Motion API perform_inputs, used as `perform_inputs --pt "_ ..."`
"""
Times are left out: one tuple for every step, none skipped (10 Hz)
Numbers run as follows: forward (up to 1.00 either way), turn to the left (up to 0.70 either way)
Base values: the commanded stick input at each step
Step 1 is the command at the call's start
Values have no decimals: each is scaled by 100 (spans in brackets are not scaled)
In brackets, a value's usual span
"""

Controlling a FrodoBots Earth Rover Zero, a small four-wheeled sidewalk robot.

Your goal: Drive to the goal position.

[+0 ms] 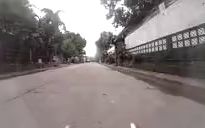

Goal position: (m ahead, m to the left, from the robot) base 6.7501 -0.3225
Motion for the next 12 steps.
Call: perform_inputs --pt "100 -23" --pt "100 0" --pt "100 0" --pt "100 0" --pt "100 0" --pt "100 0" --pt "100 0" --pt "100 0" --pt "100 0" --pt "100 0" --pt "100 0" --pt "100 0"
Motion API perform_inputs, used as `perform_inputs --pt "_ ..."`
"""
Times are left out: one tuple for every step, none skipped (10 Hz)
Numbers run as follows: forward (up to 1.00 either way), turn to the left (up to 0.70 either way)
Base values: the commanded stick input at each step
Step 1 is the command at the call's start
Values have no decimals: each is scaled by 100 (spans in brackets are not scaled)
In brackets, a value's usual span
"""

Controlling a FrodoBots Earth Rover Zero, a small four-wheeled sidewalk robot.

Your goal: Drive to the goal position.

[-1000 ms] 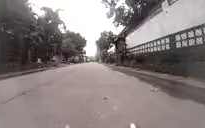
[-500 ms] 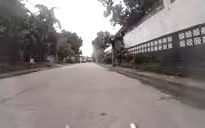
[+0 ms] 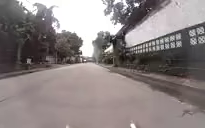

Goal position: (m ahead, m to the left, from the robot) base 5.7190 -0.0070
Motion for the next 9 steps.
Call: perform_inputs --pt "100 0" --pt "100 0" --pt "100 0" --pt "100 0" --pt "100 0" --pt "100 0" --pt "100 0" --pt "100 0" --pt "100 0"
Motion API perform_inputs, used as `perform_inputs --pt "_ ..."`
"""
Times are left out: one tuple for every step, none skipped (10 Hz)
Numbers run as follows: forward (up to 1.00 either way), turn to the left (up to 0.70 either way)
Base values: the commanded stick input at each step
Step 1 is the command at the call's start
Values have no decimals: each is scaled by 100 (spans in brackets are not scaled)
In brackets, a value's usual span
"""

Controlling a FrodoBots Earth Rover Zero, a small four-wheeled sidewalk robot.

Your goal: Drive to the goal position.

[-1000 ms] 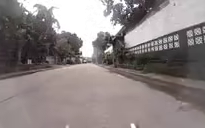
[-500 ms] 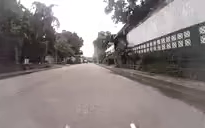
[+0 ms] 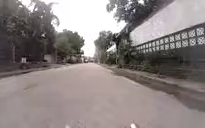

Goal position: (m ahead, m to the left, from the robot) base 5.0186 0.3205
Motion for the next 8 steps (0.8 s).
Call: perform_inputs --pt "100 0" --pt "100 0" --pt "100 0" --pt "100 0" --pt "100 0" --pt "100 0" --pt "100 0" --pt "100 0"
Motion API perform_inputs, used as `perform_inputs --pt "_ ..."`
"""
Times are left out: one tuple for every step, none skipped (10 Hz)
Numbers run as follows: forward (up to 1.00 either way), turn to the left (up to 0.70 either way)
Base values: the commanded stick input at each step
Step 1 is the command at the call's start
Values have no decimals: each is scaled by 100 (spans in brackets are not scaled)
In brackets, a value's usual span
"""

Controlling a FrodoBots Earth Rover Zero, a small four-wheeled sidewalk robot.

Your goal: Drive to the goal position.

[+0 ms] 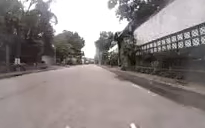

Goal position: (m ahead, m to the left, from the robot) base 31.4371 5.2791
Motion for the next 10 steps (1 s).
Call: perform_inputs --pt "100 0" --pt "100 0" --pt "100 0" --pt "100 0" --pt "100 0" --pt "100 0" --pt "100 0" --pt "100 0" --pt "100 0" --pt "100 0"
